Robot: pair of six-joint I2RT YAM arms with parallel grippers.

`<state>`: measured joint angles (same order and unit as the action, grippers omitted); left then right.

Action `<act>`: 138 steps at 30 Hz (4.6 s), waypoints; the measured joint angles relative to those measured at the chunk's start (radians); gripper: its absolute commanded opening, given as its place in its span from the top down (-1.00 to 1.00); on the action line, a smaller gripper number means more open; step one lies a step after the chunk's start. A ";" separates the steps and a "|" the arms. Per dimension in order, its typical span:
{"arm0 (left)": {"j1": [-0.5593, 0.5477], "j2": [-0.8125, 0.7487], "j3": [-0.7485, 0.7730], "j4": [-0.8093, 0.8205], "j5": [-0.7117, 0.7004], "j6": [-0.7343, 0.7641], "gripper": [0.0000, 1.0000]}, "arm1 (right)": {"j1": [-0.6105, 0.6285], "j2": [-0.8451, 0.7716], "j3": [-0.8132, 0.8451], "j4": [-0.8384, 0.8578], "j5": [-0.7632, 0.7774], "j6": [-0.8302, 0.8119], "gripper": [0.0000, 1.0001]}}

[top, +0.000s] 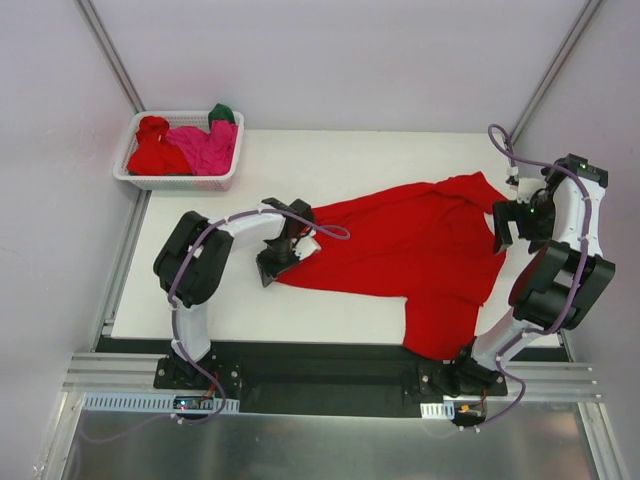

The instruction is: Fold and stack the t-shirts

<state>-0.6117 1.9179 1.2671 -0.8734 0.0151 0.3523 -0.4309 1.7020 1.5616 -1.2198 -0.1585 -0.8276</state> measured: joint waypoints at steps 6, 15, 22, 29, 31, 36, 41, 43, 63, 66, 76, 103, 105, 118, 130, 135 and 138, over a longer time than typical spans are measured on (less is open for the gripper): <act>0.004 -0.035 -0.058 -0.007 0.003 -0.001 1.00 | 0.000 0.017 0.005 -0.001 -0.005 0.000 -0.93; 0.004 -0.082 -0.143 -0.035 0.029 -0.003 1.00 | 0.000 0.038 0.034 -0.019 -0.006 -0.011 -0.93; 0.004 -0.122 -0.180 -0.058 0.034 -0.005 0.75 | 0.000 0.072 0.103 -0.032 -0.007 -0.015 -0.93; 0.032 -0.137 -0.147 -0.090 0.021 0.002 -0.99 | 0.000 0.080 0.106 -0.047 -0.011 -0.019 -0.93; 0.060 -0.138 -0.087 -0.120 0.002 0.005 -0.99 | 0.000 0.081 0.106 -0.051 -0.012 -0.023 -0.93; 0.133 -0.135 0.227 -0.203 -0.071 0.038 -0.99 | 0.000 0.096 0.141 -0.077 -0.011 -0.035 -0.93; 0.153 -0.070 0.598 -0.214 -0.110 0.051 -0.98 | 0.001 0.103 0.179 -0.082 -0.012 -0.042 -0.93; 0.153 -0.026 0.642 -0.212 -0.097 0.050 -0.99 | 0.005 0.108 0.192 -0.088 -0.015 -0.042 -0.93; 0.032 0.363 0.753 -0.129 -0.045 0.139 -0.99 | 0.060 0.135 0.187 -0.097 -0.042 -0.071 -0.93; 0.014 0.356 0.707 -0.113 -0.044 0.144 -0.98 | 0.060 0.135 0.169 -0.099 -0.047 -0.071 -0.93; 0.024 0.356 0.645 -0.064 -0.046 0.196 -0.99 | 0.063 0.135 0.169 -0.098 -0.068 -0.071 -0.93; 0.031 0.412 0.710 -0.038 -0.022 0.288 1.00 | 0.063 0.134 0.141 -0.098 -0.091 -0.074 -0.93; 0.034 0.412 0.710 -0.038 -0.022 0.287 1.00 | 0.063 0.134 0.135 -0.098 -0.092 -0.074 -0.93; 0.126 0.435 0.744 -0.037 -0.068 0.284 1.00 | 0.063 0.130 0.103 -0.099 -0.094 -0.075 -0.93; 0.175 0.439 0.741 -0.035 -0.133 0.277 0.65 | 0.063 0.127 0.096 -0.099 -0.101 -0.076 -0.93; 0.175 0.432 0.739 -0.029 -0.164 0.269 -0.99 | 0.069 0.127 0.097 -0.100 -0.099 -0.087 -0.93; 0.182 0.406 0.740 -0.032 -0.182 0.262 -0.99 | 0.079 0.143 0.167 -0.115 -0.089 -0.094 -0.93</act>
<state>-0.4297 2.3234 2.0075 -0.9058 -0.1669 0.6147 -0.3523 1.8446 1.7283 -1.3346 -0.2478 -0.9215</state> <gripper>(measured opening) 0.977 0.964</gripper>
